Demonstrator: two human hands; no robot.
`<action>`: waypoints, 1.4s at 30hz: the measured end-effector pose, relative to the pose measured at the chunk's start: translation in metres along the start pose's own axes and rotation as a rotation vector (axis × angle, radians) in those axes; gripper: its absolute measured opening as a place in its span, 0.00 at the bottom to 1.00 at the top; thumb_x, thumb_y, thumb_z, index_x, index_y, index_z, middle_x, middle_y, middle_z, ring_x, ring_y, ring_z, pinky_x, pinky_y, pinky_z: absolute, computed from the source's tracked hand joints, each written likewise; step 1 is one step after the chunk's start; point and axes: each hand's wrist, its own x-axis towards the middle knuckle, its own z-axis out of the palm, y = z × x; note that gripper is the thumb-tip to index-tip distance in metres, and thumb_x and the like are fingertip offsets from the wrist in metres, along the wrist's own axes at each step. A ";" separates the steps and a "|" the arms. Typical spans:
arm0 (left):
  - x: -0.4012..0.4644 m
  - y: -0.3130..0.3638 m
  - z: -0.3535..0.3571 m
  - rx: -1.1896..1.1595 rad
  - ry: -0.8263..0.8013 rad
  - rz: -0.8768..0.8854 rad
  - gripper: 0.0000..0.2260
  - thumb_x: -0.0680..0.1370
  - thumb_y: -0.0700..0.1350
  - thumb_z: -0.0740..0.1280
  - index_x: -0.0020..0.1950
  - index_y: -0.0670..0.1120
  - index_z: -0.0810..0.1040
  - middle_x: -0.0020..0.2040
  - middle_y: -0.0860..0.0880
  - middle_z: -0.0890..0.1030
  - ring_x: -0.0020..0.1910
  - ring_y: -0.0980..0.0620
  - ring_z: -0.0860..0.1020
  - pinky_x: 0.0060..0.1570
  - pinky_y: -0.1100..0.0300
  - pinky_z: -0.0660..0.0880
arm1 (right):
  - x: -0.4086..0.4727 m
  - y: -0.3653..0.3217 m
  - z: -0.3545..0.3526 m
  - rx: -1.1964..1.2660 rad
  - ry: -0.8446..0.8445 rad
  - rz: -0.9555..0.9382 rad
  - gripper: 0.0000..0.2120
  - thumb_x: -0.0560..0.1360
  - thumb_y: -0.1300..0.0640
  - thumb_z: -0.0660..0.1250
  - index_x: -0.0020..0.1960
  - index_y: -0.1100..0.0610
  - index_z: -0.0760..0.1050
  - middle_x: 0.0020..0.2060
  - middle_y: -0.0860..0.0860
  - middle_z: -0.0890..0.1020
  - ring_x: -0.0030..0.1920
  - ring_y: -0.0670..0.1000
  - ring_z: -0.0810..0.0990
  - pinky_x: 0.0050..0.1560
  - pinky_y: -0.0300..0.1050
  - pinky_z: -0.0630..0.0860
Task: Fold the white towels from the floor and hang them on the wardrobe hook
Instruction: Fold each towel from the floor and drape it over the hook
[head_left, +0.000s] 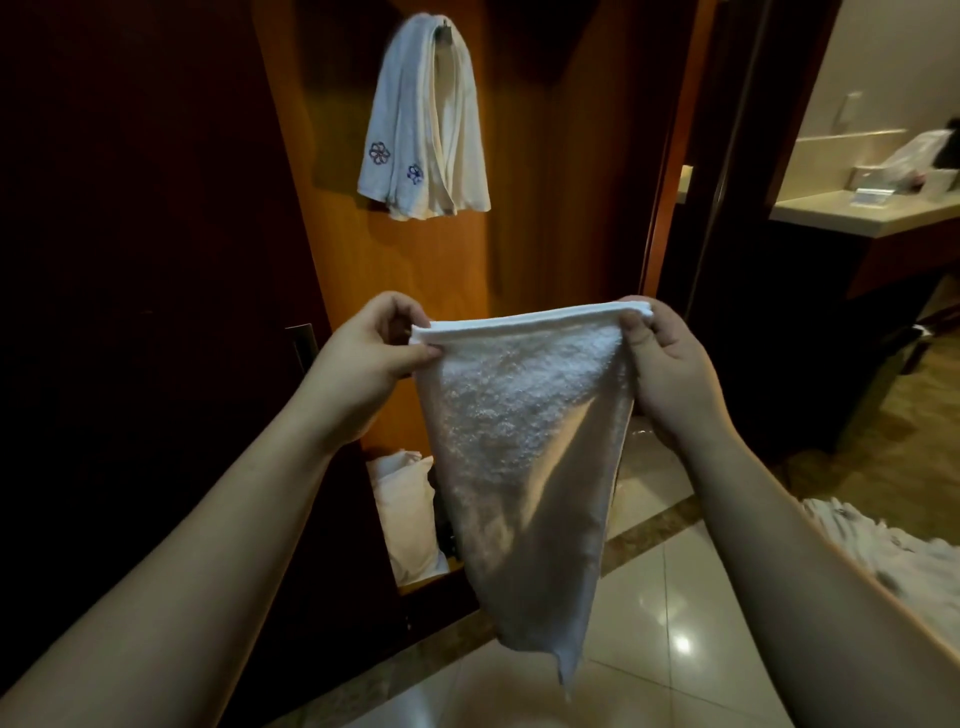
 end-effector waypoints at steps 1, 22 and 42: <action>0.000 0.002 0.001 -0.025 0.008 0.003 0.14 0.75 0.30 0.69 0.50 0.49 0.76 0.42 0.54 0.80 0.40 0.57 0.79 0.37 0.66 0.75 | 0.000 -0.001 0.001 0.014 0.007 -0.003 0.18 0.74 0.26 0.61 0.53 0.34 0.78 0.47 0.39 0.83 0.51 0.47 0.82 0.55 0.58 0.80; 0.000 0.010 -0.003 -0.509 0.006 -0.209 0.10 0.73 0.42 0.70 0.53 0.48 0.84 0.48 0.46 0.85 0.45 0.48 0.84 0.43 0.55 0.81 | 0.014 -0.024 0.005 0.415 -0.317 0.305 0.36 0.61 0.31 0.79 0.59 0.54 0.83 0.55 0.58 0.86 0.56 0.59 0.85 0.50 0.53 0.84; -0.020 -0.001 -0.007 -0.485 -0.104 -0.313 0.10 0.75 0.51 0.72 0.50 0.47 0.88 0.54 0.41 0.86 0.52 0.44 0.85 0.44 0.54 0.82 | 0.015 -0.013 0.013 0.707 -0.498 0.608 0.20 0.70 0.48 0.75 0.56 0.60 0.85 0.60 0.62 0.83 0.61 0.61 0.83 0.54 0.54 0.82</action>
